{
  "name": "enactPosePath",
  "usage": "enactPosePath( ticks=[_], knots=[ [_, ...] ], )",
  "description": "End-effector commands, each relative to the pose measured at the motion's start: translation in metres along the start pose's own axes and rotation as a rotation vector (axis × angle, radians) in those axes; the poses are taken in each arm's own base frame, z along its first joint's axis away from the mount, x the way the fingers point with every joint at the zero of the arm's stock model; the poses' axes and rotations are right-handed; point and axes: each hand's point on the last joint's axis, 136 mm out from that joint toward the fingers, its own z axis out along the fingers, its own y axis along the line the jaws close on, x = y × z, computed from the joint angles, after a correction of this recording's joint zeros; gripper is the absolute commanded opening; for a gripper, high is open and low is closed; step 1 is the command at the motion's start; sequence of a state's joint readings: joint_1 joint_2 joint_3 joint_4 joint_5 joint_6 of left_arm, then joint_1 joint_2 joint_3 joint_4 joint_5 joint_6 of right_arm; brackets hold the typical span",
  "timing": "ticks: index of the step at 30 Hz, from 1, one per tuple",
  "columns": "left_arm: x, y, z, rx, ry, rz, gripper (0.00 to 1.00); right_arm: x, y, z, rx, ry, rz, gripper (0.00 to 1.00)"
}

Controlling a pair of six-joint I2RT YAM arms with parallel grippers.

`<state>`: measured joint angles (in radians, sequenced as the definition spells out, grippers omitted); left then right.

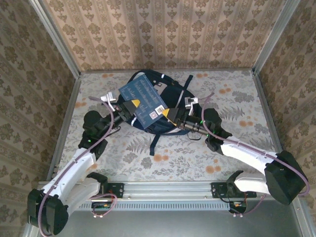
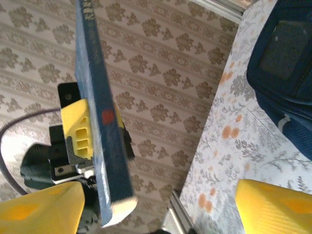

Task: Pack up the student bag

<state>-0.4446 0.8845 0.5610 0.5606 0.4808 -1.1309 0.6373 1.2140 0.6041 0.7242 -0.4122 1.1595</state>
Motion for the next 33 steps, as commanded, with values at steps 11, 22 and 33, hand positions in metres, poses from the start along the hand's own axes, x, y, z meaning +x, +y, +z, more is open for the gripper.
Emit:
enactPosePath(
  ticks=[11, 22, 33],
  knots=[
    [-0.021, -0.029, 0.001, 0.078, -0.267, -0.028, 0.0, -0.036, 0.076, 0.019, -0.264, -0.265, -0.005, 0.86],
    [-0.014, -0.017, -0.004, 0.027, -0.286, -0.024, 0.0, -0.032, 0.065, 0.044, -0.238, -0.29, -0.02, 0.49],
    [-0.011, -0.009, -0.002, -0.022, -0.272, -0.019, 0.16, -0.031, 0.043, 0.048, -0.159, -0.315, -0.016, 0.0]
  ],
)
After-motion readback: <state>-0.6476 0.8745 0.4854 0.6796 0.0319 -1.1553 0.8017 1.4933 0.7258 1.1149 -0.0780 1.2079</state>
